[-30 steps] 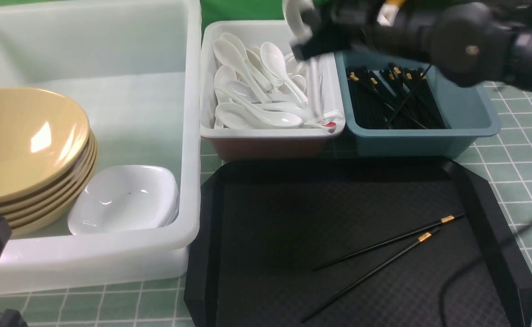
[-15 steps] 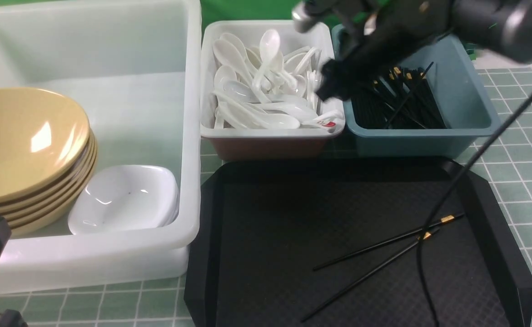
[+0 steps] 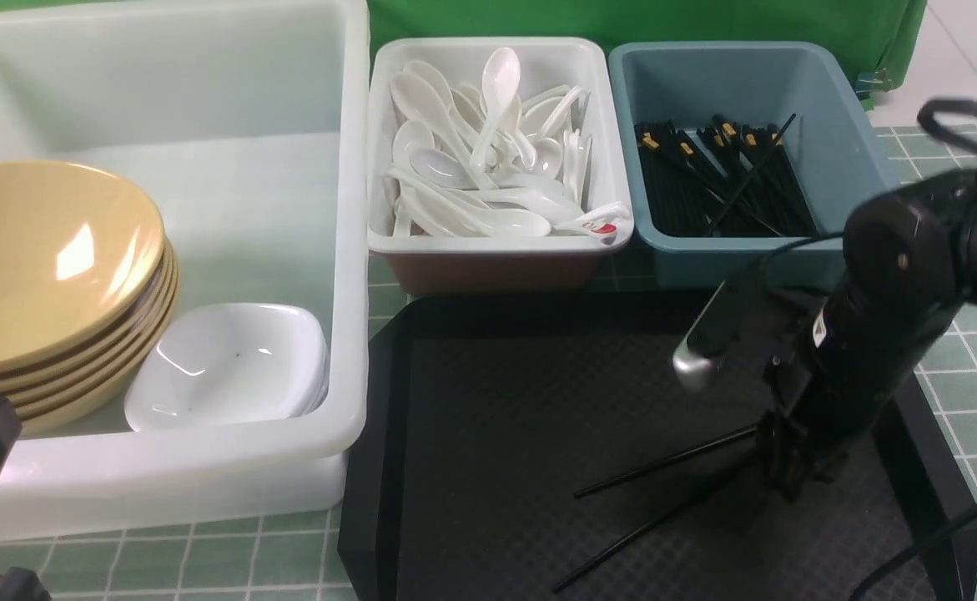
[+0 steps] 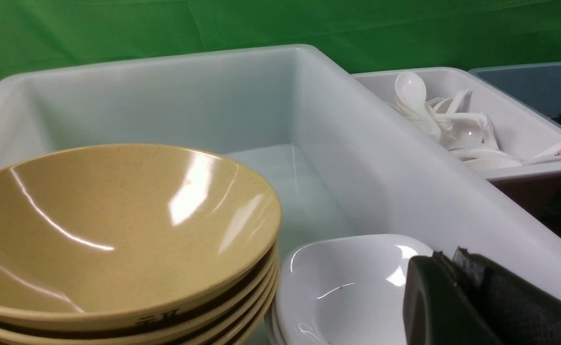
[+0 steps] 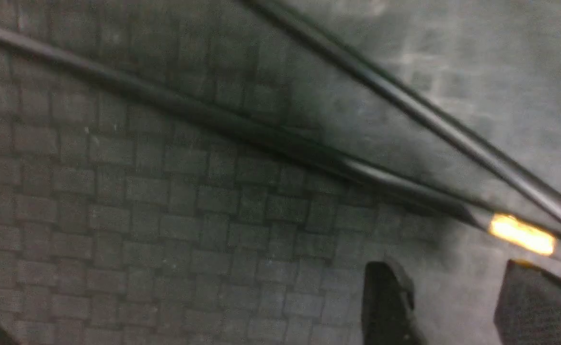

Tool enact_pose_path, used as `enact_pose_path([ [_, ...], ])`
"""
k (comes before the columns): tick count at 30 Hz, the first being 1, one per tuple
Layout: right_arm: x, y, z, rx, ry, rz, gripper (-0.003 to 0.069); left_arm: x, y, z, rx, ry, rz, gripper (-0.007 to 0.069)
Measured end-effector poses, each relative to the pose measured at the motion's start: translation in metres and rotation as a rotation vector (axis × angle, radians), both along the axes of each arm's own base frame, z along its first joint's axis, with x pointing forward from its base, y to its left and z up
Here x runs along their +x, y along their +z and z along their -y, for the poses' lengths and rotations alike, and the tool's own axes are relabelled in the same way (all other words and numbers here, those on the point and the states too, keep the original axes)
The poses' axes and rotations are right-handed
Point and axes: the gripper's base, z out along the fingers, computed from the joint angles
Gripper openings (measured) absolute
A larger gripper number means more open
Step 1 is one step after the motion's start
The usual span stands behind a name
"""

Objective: On blue table put chopsticks spoon bowls plates into blue grey white boxes.
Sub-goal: 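Grasp the chopsticks with the right gripper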

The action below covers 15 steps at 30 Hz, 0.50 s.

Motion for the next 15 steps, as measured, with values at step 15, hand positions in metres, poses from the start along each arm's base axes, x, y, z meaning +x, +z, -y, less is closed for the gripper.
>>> enact_pose_path([
  [15, -0.008, 0.001, -0.016, -0.006, 0.057, -0.135, 0.0262, 0.0, 0.0, 0.0, -0.001, 0.0, 0.0, 0.0004],
])
